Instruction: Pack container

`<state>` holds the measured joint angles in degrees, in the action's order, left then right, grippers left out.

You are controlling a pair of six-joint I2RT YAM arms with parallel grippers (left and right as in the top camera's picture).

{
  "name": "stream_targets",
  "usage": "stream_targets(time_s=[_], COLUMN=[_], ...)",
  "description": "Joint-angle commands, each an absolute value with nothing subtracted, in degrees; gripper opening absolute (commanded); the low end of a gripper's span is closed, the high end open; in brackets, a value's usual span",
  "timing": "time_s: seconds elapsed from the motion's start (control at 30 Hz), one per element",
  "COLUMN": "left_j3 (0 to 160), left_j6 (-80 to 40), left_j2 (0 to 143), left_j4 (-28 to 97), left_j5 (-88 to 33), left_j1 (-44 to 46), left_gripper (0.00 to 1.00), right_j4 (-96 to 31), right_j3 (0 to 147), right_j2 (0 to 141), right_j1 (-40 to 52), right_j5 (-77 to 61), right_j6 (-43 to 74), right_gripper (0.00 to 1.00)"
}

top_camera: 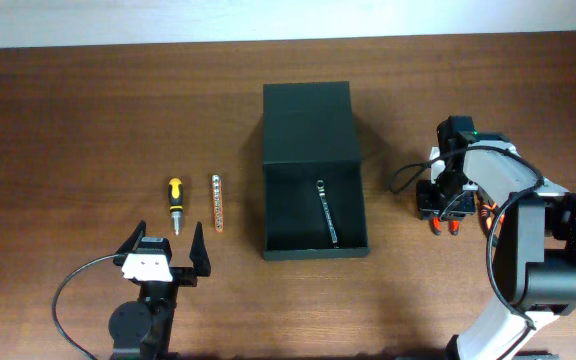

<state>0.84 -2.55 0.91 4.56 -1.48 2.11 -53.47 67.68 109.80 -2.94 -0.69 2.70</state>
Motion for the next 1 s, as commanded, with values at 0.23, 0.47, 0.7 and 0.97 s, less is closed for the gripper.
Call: stream_targets(time_s=[0.23,0.47,0.7,0.97], left_j3=[0.5,0.5,0.5,0.5], left_j6=[-1.4,-1.4,-1.4,-1.4], left_j2=[0.7,0.7,0.7,0.7], left_j4=[4.8,4.8,4.8,4.8], left_j5=[-1.0,-1.0,-1.0,-1.0], left_j1=[1.7,1.7,1.7,1.7], left_gripper=[0.99,0.99,0.99,0.99], right_j4=[-53.0,-53.1,-53.1,-55.5], right_j3=[67.5,67.5,67.7,72.8], right_j2=[110.2,110.2,110.2,110.2], right_j1=[-2.6,-2.6,-2.6,-2.6], right_j5=[0.0,0.0,0.0,-0.8], right_j6=[3.5,4.3,5.0,5.0], right_gripper=[0.17,0.08,0.04,0.04])
